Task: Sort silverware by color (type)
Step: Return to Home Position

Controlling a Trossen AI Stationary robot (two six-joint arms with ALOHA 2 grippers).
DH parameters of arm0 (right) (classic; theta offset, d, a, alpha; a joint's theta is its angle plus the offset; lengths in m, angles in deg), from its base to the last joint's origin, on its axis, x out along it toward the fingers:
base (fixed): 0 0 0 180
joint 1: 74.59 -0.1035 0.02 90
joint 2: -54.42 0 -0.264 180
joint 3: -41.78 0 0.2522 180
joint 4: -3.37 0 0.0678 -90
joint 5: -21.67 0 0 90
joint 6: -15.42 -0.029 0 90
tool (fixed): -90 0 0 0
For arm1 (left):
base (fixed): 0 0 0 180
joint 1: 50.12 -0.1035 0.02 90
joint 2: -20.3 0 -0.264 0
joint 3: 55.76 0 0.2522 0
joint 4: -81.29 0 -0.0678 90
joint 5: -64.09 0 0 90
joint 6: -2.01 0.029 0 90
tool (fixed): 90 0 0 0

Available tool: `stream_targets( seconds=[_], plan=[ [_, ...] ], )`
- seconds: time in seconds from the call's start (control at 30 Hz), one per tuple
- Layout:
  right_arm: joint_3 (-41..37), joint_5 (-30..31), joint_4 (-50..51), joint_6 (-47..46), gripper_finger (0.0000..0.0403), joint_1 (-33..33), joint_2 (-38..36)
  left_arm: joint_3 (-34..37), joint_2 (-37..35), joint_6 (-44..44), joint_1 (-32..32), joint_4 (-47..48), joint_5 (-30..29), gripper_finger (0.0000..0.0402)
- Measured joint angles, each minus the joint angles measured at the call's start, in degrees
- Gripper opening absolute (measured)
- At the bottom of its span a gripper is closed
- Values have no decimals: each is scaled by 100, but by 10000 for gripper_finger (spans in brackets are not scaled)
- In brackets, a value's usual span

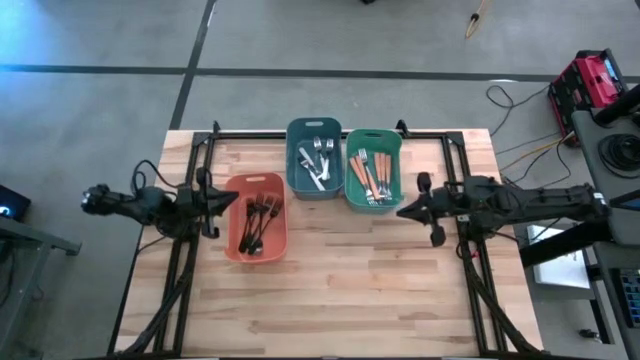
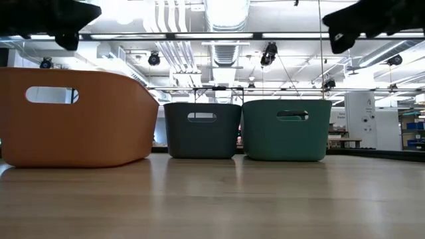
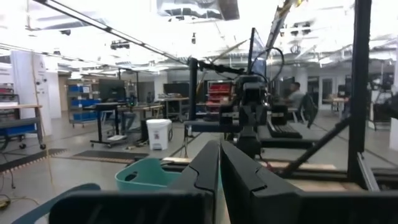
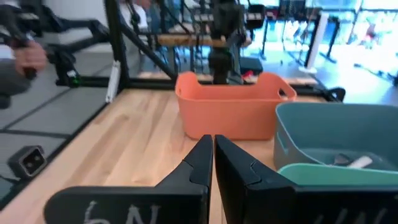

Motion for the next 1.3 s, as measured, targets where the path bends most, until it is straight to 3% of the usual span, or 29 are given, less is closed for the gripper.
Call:
stream_targets(
  seconds=[0.23,0.57,0.87,1.13,1.3],
  plan=[
    [-530,-296,14,-25,9,0,-1057,110,-371,-190,-169,506,80,0],
    [-1278,-291,537,-120,9,0,-2620,793,-375,-440,-309,-163,143,0],
    [-1759,-226,515,134,9,9,-2531,789,-348,-703,-370,515,141,0],
    [-2216,-76,-173,498,9,67,-2420,789,-272,-902,-381,876,123,0],
    [-2216,-89,-164,452,9,140,-2371,789,-196,-1033,-386,863,-317,0]
  ],
)
